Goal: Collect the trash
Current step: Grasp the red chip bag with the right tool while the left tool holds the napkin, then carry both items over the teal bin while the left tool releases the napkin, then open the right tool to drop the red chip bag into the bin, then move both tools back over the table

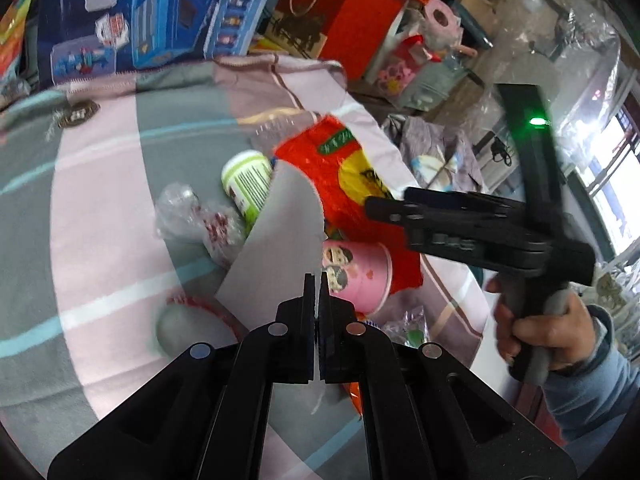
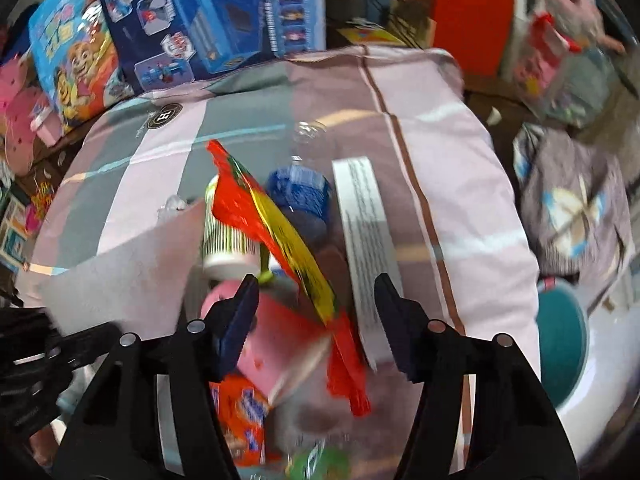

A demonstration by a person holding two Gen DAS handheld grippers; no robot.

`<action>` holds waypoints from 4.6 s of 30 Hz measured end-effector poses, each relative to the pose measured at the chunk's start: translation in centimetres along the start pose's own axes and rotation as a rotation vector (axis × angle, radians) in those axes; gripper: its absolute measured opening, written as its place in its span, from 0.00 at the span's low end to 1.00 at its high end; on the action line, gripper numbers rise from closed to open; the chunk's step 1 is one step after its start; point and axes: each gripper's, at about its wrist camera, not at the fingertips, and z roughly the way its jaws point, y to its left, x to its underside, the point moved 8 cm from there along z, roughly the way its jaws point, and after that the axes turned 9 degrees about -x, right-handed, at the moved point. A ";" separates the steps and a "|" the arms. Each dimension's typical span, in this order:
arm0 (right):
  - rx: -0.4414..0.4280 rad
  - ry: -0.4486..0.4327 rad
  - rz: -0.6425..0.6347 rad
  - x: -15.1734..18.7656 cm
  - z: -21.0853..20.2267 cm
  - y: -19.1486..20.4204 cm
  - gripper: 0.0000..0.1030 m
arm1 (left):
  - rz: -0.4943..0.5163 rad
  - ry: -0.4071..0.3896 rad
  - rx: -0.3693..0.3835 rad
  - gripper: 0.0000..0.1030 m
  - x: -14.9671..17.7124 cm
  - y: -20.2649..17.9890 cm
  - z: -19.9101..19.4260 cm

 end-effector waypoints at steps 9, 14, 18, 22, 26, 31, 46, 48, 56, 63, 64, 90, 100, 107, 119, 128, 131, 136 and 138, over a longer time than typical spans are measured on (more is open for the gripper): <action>-0.099 -0.053 0.038 -0.7 -2.2 0.2 0.03 | -0.003 -0.045 -0.021 0.01 -2.5 -0.9 -1.9; -0.115 -0.157 0.094 -1.5 -6.7 -1.7 0.03 | 0.045 -0.085 -0.022 0.01 -4.1 -3.4 -3.4; -0.105 -0.217 0.135 -1.0 -9.8 -4.3 0.03 | 0.083 -0.107 -0.013 0.01 -5.4 -6.1 -4.3; -0.086 -0.249 0.201 0.5 -12.1 -8.0 0.03 | 0.144 -0.112 0.020 0.01 -6.1 -9.9 -4.4; -0.062 -0.274 0.269 3.0 -13.9 -12.0 0.03 | 0.218 -0.094 0.088 0.01 -6.4 -15.4 -3.3; -0.022 -0.311 0.386 7.0 -16.4 -18.8 0.03 | 0.325 -0.046 0.131 0.01 -6.2 -22.7 -0.7; 0.098 -0.311 0.675 16.6 -18.3 -35.4 0.03 | 0.488 0.164 0.190 0.02 -2.8 -37.8 11.8; 0.106 -0.304 0.692 17.1 -18.1 -36.5 0.03 | 0.491 0.187 0.195 0.02 -2.7 -38.8 13.4; 0.113 -0.250 0.750 18.7 -15.4 -39.6 0.03 | 0.483 0.268 0.157 0.02 -2.0 -39.9 19.5; 0.105 -0.203 0.751 18.4 -13.2 -40.0 0.04 | 0.448 0.321 0.070 0.31 -1.7 -37.7 23.2; 0.104 -0.195 0.747 18.3 -12.8 -40.0 0.04 | 0.444 0.314 0.065 0.38 -1.8 -37.5 23.3; 0.113 -0.087 0.717 16.6 -9.1 -38.0 0.72 | 0.340 0.253 0.090 0.89 -2.5 -32.6 18.9; 0.139 -0.059 0.722 17.4 -10.1 -36.1 0.73 | 0.326 0.237 0.089 0.90 -2.0 -30.9 17.1; 0.119 -0.047 0.684 16.6 -10.1 -32.8 0.77 | 0.301 0.207 0.074 0.90 -1.9 -28.5 15.0; 0.060 -0.031 0.570 14.0 -9.1 -24.5 0.77 | 0.253 0.136 -0.024 0.92 -1.5 -19.7 9.9; 0.043 0.030 0.435 11.5 -7.6 -17.5 0.77 | 0.220 0.063 -0.145 0.93 -1.4 -9.4 5.7; 0.037 0.047 0.390 10.1 -7.0 -15.2 0.77 | 0.207 0.056 -0.160 0.94 -1.2 -6.3 5.1; 0.018 0.078 0.318 7.5 -5.2 -11.0 0.77 | 0.214 0.044 -0.145 0.94 -0.8 -2.0 4.5; 0.011 0.092 0.285 6.5 -4.2 -9.3 0.77 | 0.228 0.045 -0.135 0.94 -0.7 -0.9 4.6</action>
